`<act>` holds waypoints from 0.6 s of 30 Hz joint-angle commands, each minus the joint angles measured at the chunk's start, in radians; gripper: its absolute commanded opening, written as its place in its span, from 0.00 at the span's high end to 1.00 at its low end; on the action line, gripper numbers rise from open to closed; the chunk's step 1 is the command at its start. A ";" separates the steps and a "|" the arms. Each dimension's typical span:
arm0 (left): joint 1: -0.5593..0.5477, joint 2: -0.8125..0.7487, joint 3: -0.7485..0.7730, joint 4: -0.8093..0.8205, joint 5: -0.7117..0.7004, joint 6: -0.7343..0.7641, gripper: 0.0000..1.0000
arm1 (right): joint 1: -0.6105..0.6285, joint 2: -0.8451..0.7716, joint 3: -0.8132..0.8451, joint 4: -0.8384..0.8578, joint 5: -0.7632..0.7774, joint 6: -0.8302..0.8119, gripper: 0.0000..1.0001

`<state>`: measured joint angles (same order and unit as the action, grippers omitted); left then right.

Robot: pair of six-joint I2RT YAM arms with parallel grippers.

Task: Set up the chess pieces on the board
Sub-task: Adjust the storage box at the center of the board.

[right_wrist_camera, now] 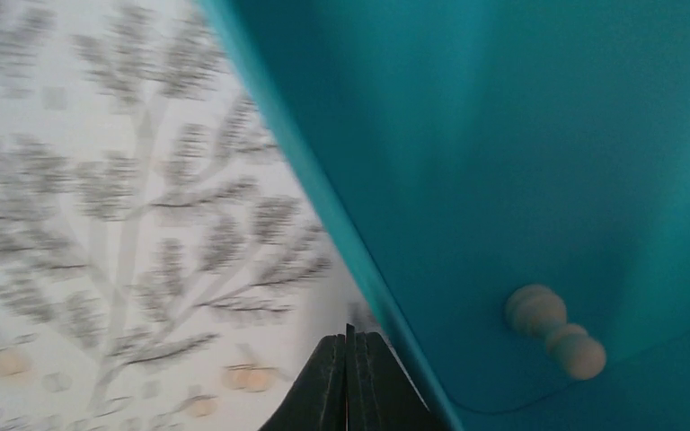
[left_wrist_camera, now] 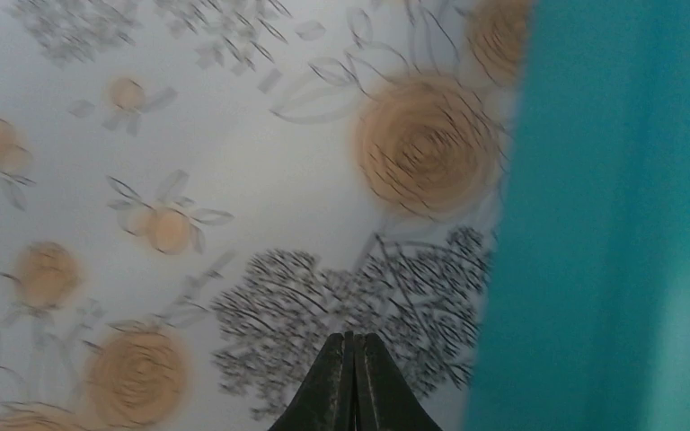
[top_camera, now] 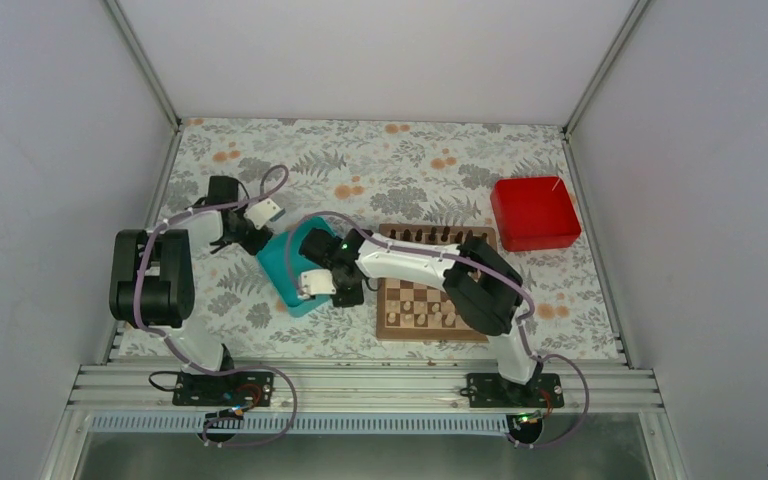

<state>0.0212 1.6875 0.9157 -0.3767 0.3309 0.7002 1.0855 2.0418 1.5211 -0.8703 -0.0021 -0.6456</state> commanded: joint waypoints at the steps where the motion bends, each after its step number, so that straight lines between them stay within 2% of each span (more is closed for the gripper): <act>1: -0.008 -0.036 -0.050 -0.005 0.055 0.031 0.98 | -0.033 0.033 0.040 0.092 0.135 0.014 0.96; 9: -0.017 -0.139 -0.122 -0.053 0.094 0.040 0.98 | -0.089 0.066 0.048 0.259 0.249 -0.025 0.96; 13: -0.028 -0.218 -0.167 -0.107 0.127 0.047 0.98 | -0.118 0.051 0.051 0.334 0.225 -0.059 0.96; 18: -0.095 -0.275 -0.213 -0.193 0.151 0.050 0.98 | -0.141 0.041 0.077 0.399 0.169 -0.084 0.96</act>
<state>0.0051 1.4425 0.7433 -0.4458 0.3412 0.7254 0.9337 2.0956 1.5398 -0.6834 0.2279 -0.6991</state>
